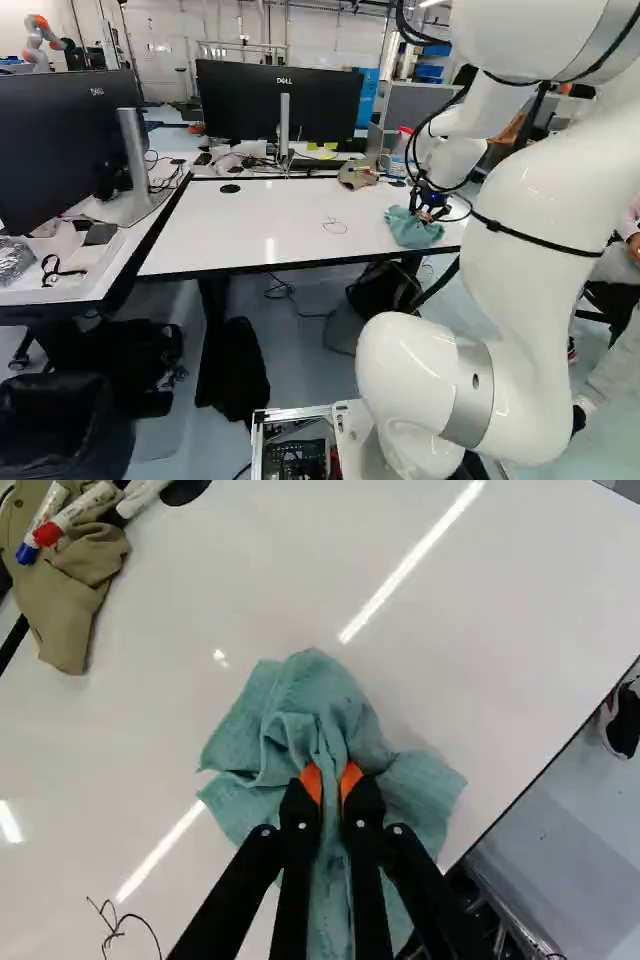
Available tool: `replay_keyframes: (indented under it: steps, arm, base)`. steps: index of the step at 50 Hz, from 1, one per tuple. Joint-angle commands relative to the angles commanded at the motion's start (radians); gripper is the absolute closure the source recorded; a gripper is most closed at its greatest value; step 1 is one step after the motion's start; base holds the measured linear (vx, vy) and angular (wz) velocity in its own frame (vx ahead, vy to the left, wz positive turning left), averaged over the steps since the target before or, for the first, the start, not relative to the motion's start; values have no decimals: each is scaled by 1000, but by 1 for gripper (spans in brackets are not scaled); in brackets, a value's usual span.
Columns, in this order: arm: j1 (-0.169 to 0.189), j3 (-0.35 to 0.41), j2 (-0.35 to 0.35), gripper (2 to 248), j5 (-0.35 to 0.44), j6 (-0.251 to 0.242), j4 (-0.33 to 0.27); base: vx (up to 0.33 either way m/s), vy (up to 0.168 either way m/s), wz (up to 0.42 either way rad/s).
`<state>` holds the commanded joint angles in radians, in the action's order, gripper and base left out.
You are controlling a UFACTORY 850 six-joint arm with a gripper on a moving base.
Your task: Clean the table with the green towel
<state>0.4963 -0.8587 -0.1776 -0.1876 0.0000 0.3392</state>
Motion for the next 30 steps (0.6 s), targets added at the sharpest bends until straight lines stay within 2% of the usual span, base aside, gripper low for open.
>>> replay_keyframes:
  steps: [12, 30]
  arm:
    - [22, 46, 41, 209, 0, 0, 0]
    - [76, 11, 10, 209, 0, 0, 0]
  base:
    - [0, 0, 0]
    - [0, 0, 0]
